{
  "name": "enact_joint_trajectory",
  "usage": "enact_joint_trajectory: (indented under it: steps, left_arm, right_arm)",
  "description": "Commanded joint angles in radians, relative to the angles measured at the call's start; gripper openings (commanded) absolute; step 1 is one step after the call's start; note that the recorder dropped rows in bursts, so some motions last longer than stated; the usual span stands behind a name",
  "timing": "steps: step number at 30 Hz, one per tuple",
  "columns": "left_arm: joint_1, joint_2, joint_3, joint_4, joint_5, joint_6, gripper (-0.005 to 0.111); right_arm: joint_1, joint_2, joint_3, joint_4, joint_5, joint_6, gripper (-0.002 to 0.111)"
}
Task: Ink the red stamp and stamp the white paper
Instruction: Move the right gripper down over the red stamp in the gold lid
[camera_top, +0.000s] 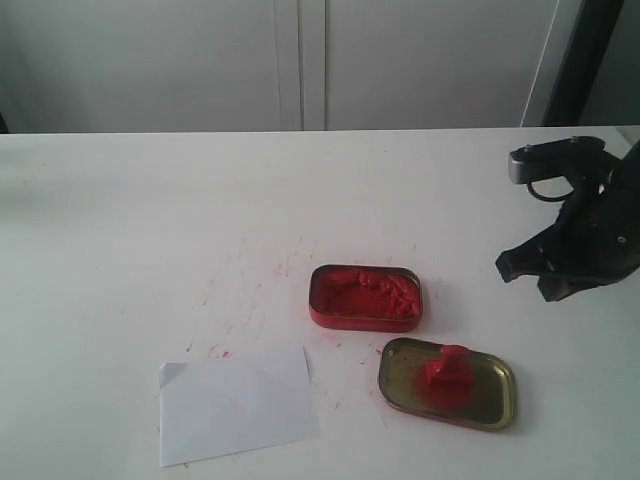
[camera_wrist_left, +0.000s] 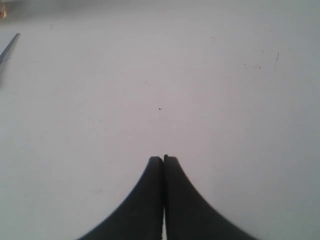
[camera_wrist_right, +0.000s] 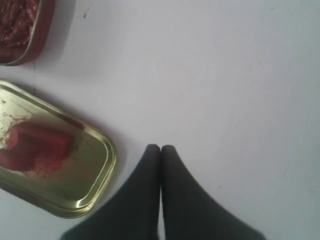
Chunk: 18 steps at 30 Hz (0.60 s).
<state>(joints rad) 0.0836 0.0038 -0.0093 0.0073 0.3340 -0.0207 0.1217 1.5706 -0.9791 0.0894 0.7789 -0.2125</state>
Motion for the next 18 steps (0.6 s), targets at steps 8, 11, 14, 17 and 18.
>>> enact_joint_trajectory:
  steps: [8,11,14,17,18]
  left_arm:
    - [0.004,-0.004,0.009,0.000,0.006,0.001,0.000]
    - [0.004,-0.004,0.009,0.000,0.006,0.001,0.000]
    - [0.004,-0.004,0.009,0.000,0.006,0.001,0.000]
    - [0.004,-0.004,0.009,0.000,0.006,0.001,0.000]
    - [0.004,-0.004,0.009,0.000,0.006,0.001,0.000]
  right_arm:
    - [0.112,0.083,-0.070,0.056,0.052,-0.263,0.000]
    - [0.151,0.086,-0.070,0.058,0.046,-0.406,0.000]
    - [0.182,0.086,-0.067,0.084,0.043,-0.558,0.000]
    - [0.197,0.086,-0.067,0.129,0.053,-0.682,0.000]
    - [0.199,0.086,-0.067,0.147,0.061,-0.721,0.000]
